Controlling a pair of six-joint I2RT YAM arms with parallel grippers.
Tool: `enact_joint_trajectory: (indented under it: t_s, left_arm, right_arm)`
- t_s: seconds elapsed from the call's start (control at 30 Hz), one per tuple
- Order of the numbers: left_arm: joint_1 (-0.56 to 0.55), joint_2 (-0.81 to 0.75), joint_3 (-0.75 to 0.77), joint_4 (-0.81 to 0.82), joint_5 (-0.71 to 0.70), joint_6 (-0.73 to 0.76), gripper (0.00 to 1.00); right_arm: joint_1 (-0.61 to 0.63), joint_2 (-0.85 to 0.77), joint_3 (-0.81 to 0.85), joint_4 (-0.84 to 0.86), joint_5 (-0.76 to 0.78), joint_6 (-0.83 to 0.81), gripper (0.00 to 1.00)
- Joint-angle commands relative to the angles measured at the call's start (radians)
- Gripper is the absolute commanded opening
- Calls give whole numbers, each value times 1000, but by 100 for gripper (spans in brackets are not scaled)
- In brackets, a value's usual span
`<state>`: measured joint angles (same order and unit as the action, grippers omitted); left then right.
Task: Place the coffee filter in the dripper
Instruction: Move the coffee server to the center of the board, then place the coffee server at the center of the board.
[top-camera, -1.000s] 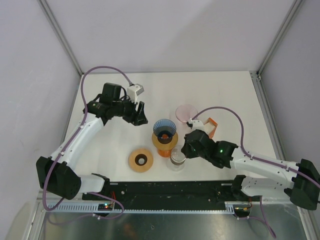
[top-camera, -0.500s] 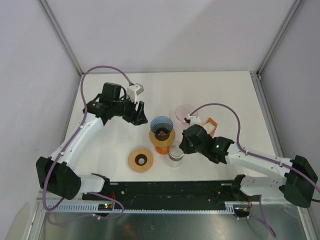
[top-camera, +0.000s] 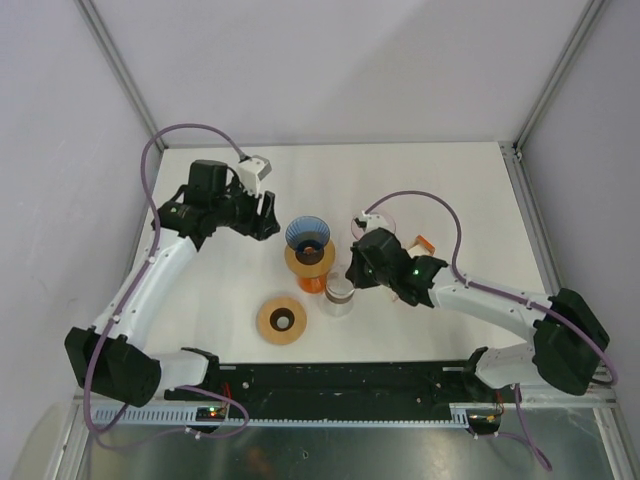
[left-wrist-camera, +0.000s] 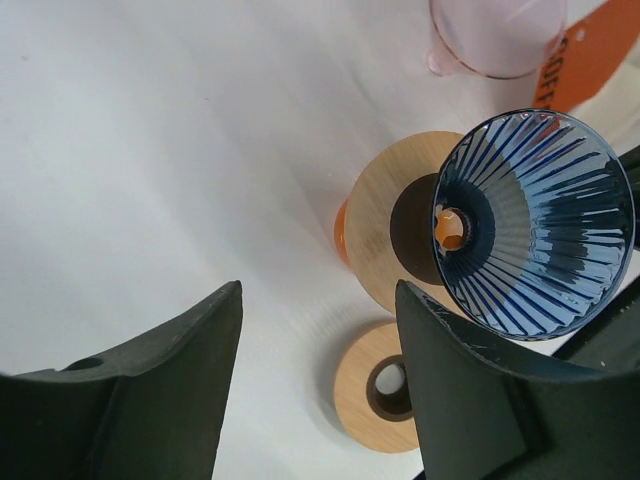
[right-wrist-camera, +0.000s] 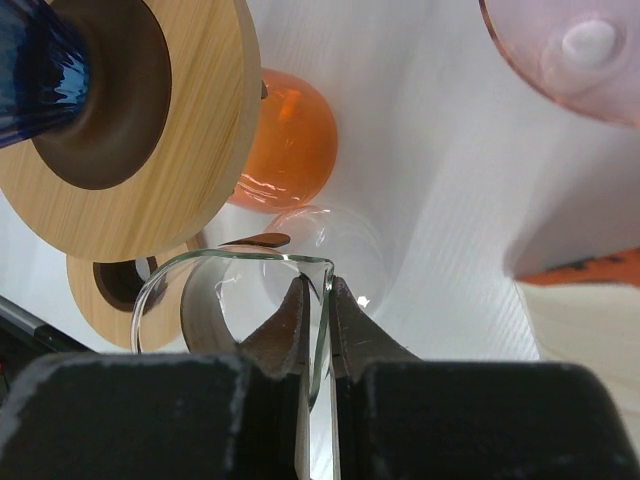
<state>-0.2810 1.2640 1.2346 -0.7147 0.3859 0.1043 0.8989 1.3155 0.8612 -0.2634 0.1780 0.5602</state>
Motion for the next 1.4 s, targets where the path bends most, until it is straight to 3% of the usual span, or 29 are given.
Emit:
enact_joint_trajectory:
  t_s: [0.0,0.47,0.9,1.1,1.37]
  left_arm:
    - [29,-39,40,18,-57,34,68]
    - [91,-56,30,19,-68,48,68]
    - [118,-82,-16,-21,-91,84,75]
    - [118,-90,-67,-30,-55,95,75]
    - [118,-105,-167,-39,-46,147,77]
  right_arm:
    - [-25,72,57,67,-39,-52,0]
    - [-62,197,175,91,-94,-111,0]
    - [-5,79,199,-200,-62,-114,0]
    - [18,64,199,-249,-74,-83,0]
    - [19,68,199,-256,-86,-69,19]
